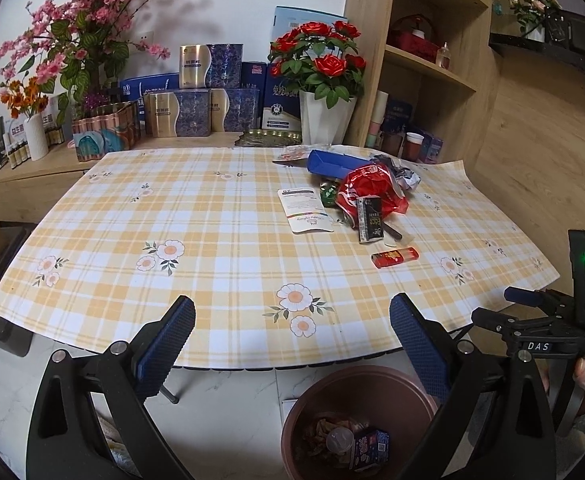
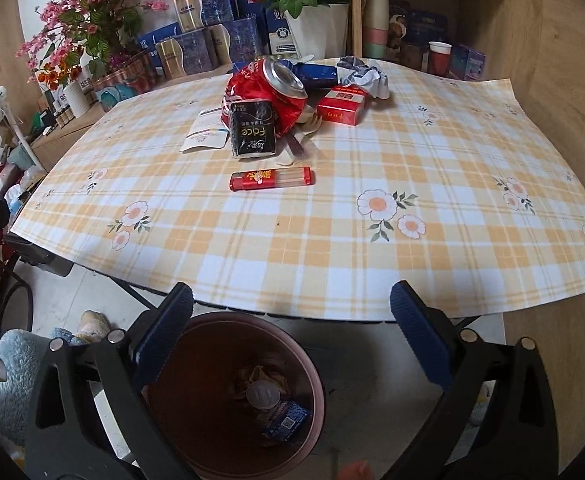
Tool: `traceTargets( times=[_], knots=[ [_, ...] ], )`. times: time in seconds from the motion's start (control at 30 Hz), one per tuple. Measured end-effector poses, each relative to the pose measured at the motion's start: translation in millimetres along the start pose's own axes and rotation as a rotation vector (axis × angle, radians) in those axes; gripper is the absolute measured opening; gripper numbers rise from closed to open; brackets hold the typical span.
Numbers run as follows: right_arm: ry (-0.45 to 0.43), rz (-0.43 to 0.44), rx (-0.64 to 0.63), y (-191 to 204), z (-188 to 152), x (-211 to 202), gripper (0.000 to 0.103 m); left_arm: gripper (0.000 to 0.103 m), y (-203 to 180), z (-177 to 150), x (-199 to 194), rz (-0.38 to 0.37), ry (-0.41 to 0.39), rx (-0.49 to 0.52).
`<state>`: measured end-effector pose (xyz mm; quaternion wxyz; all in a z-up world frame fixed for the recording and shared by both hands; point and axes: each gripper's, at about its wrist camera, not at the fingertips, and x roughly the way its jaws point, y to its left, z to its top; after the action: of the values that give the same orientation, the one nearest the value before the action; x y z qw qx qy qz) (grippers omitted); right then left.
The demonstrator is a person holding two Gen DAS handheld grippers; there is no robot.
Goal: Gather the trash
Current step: 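Move the right tool back toward the black snack packet on the table, then grasp the black snack packet with the right tool and lift it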
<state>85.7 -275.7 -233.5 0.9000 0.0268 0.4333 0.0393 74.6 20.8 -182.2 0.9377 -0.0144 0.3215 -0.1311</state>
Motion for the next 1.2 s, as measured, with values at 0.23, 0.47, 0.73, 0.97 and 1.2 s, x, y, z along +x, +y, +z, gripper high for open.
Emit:
traceTargets(
  times=[0.23, 0.47, 0.73, 0.97, 1.2],
  knots=[
    [0.018, 0.020, -0.007, -4, 10, 12, 0.097, 0.096, 8, -1, 11, 0.012, 0.025, -0.014],
    [0.000, 0.063, -0.033, -6, 32, 28, 0.097, 0.096, 16, 3, 17, 0.031, 0.027, -0.021],
    [-0.036, 0.155, 0.002, -6, 75, 57, 0.083, 0.096, 31, 5, 31, 0.048, 0.043, -0.068],
    [-0.032, 0.192, -0.020, 11, 110, 100, 0.069, 0.096, 35, 1, 43, 0.046, 0.068, -0.079],
    [-0.014, 0.191, -0.078, 34, 134, 137, 0.067, 0.095, 41, -2, 53, 0.042, 0.087, -0.092]
  ],
)
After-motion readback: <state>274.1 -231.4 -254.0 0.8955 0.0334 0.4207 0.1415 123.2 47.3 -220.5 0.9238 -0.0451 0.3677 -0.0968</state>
